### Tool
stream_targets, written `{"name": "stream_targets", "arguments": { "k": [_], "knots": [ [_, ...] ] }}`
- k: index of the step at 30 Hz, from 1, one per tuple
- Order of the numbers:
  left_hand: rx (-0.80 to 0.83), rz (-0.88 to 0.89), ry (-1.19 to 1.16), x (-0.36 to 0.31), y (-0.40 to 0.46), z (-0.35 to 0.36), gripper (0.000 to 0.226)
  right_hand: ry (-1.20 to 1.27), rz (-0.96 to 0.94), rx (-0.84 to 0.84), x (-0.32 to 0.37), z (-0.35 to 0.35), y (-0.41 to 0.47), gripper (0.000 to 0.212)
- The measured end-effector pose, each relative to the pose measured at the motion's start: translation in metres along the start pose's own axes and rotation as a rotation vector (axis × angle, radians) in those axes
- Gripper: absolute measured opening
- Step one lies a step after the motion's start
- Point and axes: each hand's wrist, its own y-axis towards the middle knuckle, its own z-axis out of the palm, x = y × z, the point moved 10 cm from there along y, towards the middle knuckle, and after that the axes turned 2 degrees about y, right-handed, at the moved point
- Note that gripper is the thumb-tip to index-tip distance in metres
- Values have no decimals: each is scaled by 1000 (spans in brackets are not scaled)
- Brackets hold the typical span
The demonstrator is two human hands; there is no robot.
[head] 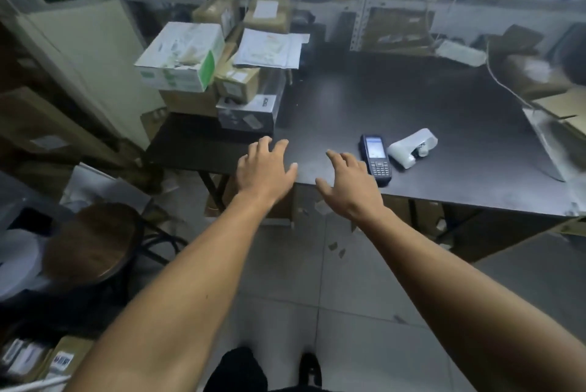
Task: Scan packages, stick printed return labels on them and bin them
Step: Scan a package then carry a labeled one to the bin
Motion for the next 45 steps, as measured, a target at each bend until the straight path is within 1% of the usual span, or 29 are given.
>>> {"name": "stream_targets", "arguments": {
  "k": [4, 8, 16, 22, 26, 31, 34, 38, 45],
  "knots": [
    [17, 17, -4, -14, 38, 3, 58, 6, 22, -8, -12, -9, 29, 68],
    [23, 41, -26, -13, 79, 6, 57, -10, 48, -5, -17, -12, 65, 68],
    [-18, -14, -81, 46, 179, -20, 56, -7, 70, 14, 7, -17, 160, 68],
    [-5, -22, -39, 71, 234, -26, 58, 62, 71, 35, 29, -3, 221, 67],
    [-18, -28, -54, 67, 265, -20, 59, 149, 69, 53, 28, 1, 262, 66],
    [0, -56, -9, 67, 314, -5, 62, 278, 77, 45, 20, -1, 324, 63],
    [-1, -100, -24, 69, 336, 1, 63, 325, 53, 81, 18, 5, 357, 60],
    [20, -123, -31, 70, 353, 7, 60, 400, 54, 96, 19, 14, 398, 60],
    [24, -119, -21, 66, 357, 13, 57, 701, 133, 121, 17, 31, 431, 55]
  ]
}}
